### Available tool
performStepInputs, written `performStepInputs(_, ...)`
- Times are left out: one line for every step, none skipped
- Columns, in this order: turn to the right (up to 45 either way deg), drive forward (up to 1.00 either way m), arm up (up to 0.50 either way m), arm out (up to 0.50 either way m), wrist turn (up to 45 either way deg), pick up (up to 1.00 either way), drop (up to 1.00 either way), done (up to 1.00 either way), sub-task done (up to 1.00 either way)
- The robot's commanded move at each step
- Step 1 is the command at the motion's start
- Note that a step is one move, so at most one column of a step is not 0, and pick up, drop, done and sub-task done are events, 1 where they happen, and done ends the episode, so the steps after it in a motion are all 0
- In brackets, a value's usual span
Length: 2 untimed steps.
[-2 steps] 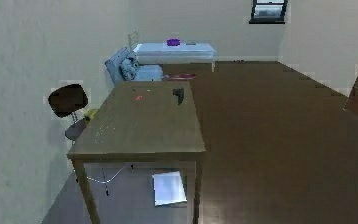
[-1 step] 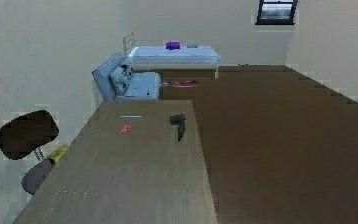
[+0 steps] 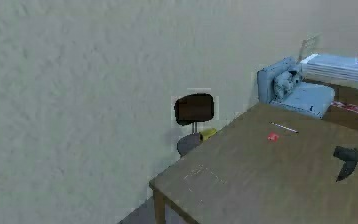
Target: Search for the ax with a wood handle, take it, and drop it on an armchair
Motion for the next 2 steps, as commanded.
performStepInputs(-45.0, 0.0, 0.0, 0.0, 0.0, 0.0, 0.0, 0.0, 0.0)
performStepInputs(-15.0, 0.0, 0.0, 0.0, 0.0, 0.0, 0.0, 0.0, 0.0)
